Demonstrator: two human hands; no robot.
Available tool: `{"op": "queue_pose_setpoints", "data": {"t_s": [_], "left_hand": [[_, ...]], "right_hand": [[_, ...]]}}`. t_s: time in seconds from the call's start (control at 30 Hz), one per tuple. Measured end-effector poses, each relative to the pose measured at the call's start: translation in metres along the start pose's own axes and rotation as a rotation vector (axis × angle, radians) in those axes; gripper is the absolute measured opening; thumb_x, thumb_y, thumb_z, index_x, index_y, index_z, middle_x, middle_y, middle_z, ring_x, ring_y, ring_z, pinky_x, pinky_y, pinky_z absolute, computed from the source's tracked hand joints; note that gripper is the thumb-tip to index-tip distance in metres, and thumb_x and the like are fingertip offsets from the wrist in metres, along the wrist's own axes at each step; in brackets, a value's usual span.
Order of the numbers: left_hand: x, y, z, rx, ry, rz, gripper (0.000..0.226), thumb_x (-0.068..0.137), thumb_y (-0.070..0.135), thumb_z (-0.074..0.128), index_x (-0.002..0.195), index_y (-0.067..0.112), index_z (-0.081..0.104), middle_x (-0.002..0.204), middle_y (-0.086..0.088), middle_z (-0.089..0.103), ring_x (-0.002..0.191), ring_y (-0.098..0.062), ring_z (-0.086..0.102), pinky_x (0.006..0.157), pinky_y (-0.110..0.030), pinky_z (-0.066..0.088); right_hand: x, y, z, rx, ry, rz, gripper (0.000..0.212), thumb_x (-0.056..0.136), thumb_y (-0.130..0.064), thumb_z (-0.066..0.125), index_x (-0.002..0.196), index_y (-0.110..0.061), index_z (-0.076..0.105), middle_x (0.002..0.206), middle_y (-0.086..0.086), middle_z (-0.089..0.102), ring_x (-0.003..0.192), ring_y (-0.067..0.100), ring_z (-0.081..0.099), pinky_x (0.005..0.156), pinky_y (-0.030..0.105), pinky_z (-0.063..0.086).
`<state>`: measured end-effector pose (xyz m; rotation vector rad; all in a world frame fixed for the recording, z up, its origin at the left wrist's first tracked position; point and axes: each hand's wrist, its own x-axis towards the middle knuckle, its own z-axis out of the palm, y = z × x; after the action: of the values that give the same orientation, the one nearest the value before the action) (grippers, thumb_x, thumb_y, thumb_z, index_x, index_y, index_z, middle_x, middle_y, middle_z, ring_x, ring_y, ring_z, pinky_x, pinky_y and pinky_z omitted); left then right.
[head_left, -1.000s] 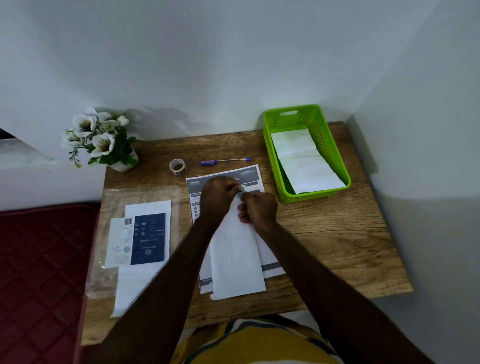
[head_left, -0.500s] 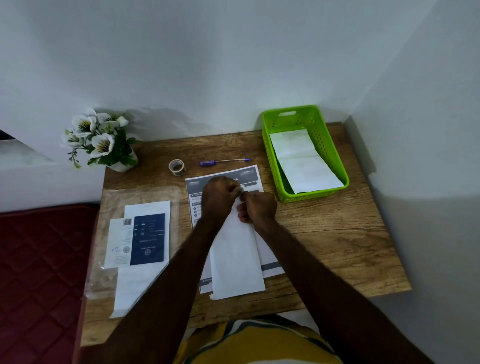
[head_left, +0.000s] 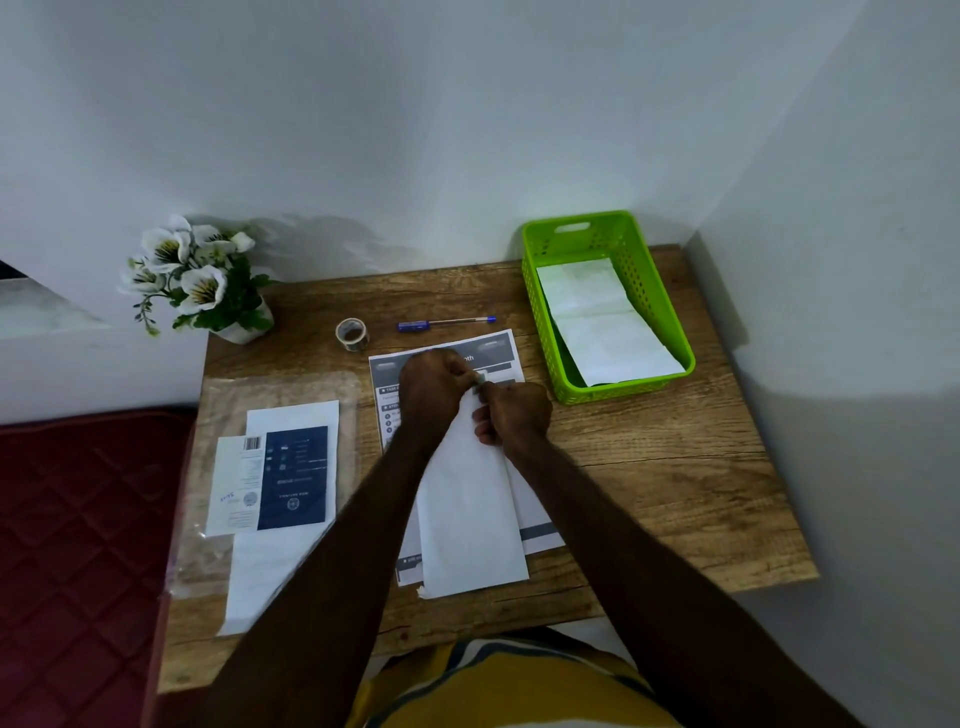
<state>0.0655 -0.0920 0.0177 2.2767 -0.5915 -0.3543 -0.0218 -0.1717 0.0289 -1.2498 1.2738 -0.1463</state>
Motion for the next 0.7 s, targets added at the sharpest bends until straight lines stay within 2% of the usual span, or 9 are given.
{"op": "queue_pose_setpoints", "data": {"t_s": [0.17, 0.27, 0.33, 0.4, 0.47, 0.53, 0.6, 0.67, 0.7], "left_hand": [[0.016, -0.006, -0.006, -0.018, -0.048, -0.038, 0.003, 0.082, 0.018, 0.084, 0.082, 0.016, 0.082, 0.082, 0.002, 0.078, 0.075, -0.009, 0.07, 0.082, -0.038, 0.06], [0.021, -0.012, -0.007, -0.017, -0.057, -0.027, 0.004, 0.082, 0.016, 0.084, 0.085, 0.015, 0.082, 0.085, 0.0, 0.078, 0.078, -0.012, 0.071, 0.083, -0.039, 0.06], [0.021, -0.014, -0.008, -0.023, -0.063, -0.015, 0.006, 0.082, 0.016, 0.084, 0.087, 0.013, 0.081, 0.088, -0.001, 0.078, 0.08, -0.012, 0.072, 0.083, -0.038, 0.06], [0.019, -0.015, -0.009, -0.05, -0.062, -0.023, 0.009, 0.083, 0.016, 0.084, 0.091, 0.012, 0.081, 0.092, -0.003, 0.079, 0.081, -0.011, 0.071, 0.083, -0.033, 0.059], [0.018, -0.016, -0.01, -0.075, -0.067, -0.02, 0.013, 0.084, 0.016, 0.083, 0.095, 0.01, 0.081, 0.094, -0.003, 0.079, 0.079, -0.005, 0.068, 0.078, -0.02, 0.054], [0.018, -0.015, -0.009, -0.081, -0.073, -0.018, 0.015, 0.084, 0.016, 0.083, 0.096, 0.009, 0.081, 0.094, -0.002, 0.078, 0.076, -0.001, 0.065, 0.074, -0.013, 0.048], [0.018, -0.017, -0.01, -0.093, -0.075, -0.021, 0.015, 0.083, 0.016, 0.084, 0.096, 0.01, 0.08, 0.093, -0.002, 0.078, 0.076, 0.0, 0.065, 0.074, -0.015, 0.05], [0.018, -0.019, -0.011, -0.101, -0.081, -0.002, 0.015, 0.082, 0.015, 0.084, 0.095, 0.01, 0.08, 0.092, -0.002, 0.078, 0.076, 0.0, 0.066, 0.075, -0.017, 0.052], [0.018, -0.019, -0.012, -0.098, -0.079, 0.013, 0.014, 0.082, 0.016, 0.085, 0.094, 0.011, 0.08, 0.091, -0.001, 0.077, 0.077, 0.0, 0.067, 0.075, -0.018, 0.053]], "right_hand": [[0.002, 0.005, -0.004, -0.036, -0.017, 0.032, 0.043, 0.092, -0.026, 0.075, 0.061, -0.003, 0.057, 0.055, 0.01, 0.061, 0.031, 0.013, 0.053, 0.033, 0.021, 0.043], [0.003, 0.008, -0.006, -0.072, 0.017, -0.019, 0.038, 0.09, -0.026, 0.078, 0.063, -0.004, 0.061, 0.055, 0.011, 0.064, 0.035, 0.019, 0.057, 0.04, 0.03, 0.05], [0.001, 0.008, -0.009, -0.193, 0.041, -0.077, 0.027, 0.087, -0.026, 0.076, 0.07, -0.009, 0.064, 0.065, 0.009, 0.07, 0.049, 0.024, 0.067, 0.051, 0.041, 0.06], [-0.008, 0.012, -0.011, -0.39, 0.119, -0.27, 0.005, 0.084, -0.021, 0.072, 0.084, -0.017, 0.068, 0.084, 0.002, 0.074, 0.074, 0.023, 0.071, 0.068, 0.04, 0.062], [-0.018, 0.02, -0.014, -0.563, 0.273, -0.617, 0.012, 0.086, -0.015, 0.068, 0.097, -0.019, 0.07, 0.093, 0.0, 0.073, 0.083, 0.02, 0.068, 0.07, 0.032, 0.056], [-0.022, 0.03, -0.017, -0.696, 0.338, -0.918, 0.023, 0.09, -0.015, 0.065, 0.112, -0.016, 0.072, 0.104, 0.004, 0.075, 0.094, 0.022, 0.07, 0.072, 0.034, 0.058], [-0.017, 0.04, -0.019, -0.799, 0.272, -1.022, 0.039, 0.092, -0.016, 0.064, 0.13, -0.013, 0.066, 0.13, 0.014, 0.067, 0.121, 0.027, 0.064, 0.091, 0.038, 0.056], [-0.013, 0.044, -0.021, -0.871, 0.166, -1.051, 0.049, 0.096, -0.022, 0.059, 0.143, -0.01, 0.055, 0.148, 0.019, 0.053, 0.141, 0.032, 0.047, 0.11, 0.047, 0.042], [-0.011, 0.047, -0.021, -0.926, 0.116, -1.075, 0.052, 0.1, -0.027, 0.051, 0.148, -0.01, 0.049, 0.153, 0.019, 0.047, 0.147, 0.032, 0.039, 0.115, 0.052, 0.035]]}}
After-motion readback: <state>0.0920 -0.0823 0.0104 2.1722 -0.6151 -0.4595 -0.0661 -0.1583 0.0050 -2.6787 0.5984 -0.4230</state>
